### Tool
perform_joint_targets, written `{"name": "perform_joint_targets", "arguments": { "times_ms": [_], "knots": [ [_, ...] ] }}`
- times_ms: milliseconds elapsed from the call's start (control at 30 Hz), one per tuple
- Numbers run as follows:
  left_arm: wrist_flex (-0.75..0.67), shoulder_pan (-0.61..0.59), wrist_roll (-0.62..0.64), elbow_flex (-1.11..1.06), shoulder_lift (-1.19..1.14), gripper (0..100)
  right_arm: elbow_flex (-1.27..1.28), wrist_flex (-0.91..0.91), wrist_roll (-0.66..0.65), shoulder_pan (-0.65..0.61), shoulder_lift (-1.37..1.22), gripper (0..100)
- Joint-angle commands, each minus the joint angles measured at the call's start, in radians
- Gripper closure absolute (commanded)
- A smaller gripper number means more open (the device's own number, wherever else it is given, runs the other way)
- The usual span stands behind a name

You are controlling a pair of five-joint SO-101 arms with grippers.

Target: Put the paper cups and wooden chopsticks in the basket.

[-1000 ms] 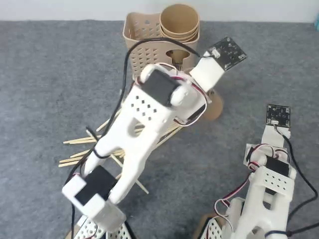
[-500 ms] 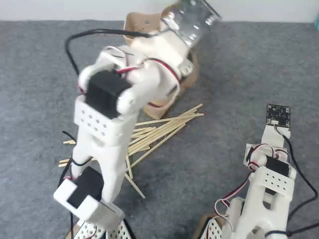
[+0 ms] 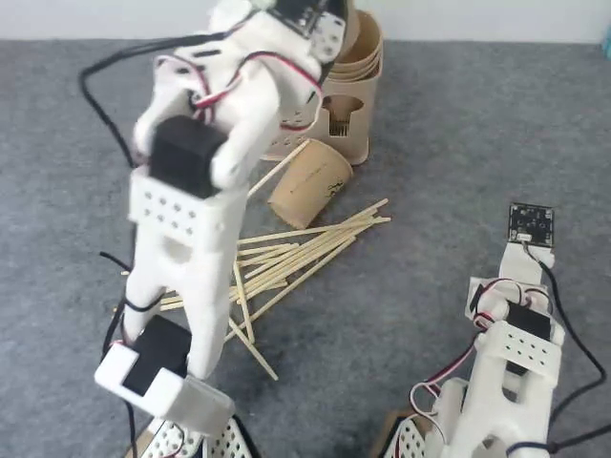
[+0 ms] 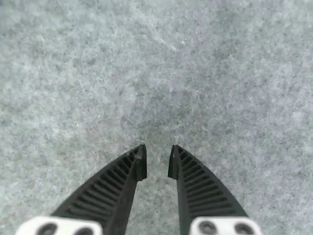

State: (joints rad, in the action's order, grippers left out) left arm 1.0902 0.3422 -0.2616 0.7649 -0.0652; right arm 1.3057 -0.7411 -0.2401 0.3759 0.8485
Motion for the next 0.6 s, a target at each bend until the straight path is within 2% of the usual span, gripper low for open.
{"name": "perform_joint_targets", "arguments": {
  "times_ms": [0,167,267,467,567],
  "knots": [
    [-0.183,-0.005,-0.044,-0.111,0.044,99,-0.005,0.021,-0.012,0.004,0.028,90.3],
    [-0.411,-0.015,-0.044,-0.269,0.043,99,-0.003,0.021,-0.014,0.004,0.028,90.3],
    [-0.491,-0.029,-0.038,-0.305,0.008,99,-0.003,0.019,-0.014,0.004,0.028,90.3],
    [-0.489,-0.058,-0.040,-0.211,-0.203,99,-0.003,0.019,-0.014,0.004,0.028,90.3],
    [-0.423,-0.052,-0.038,-0.117,-0.299,99,-0.003,0.019,-0.014,0.004,0.028,90.3]
  ]
}}
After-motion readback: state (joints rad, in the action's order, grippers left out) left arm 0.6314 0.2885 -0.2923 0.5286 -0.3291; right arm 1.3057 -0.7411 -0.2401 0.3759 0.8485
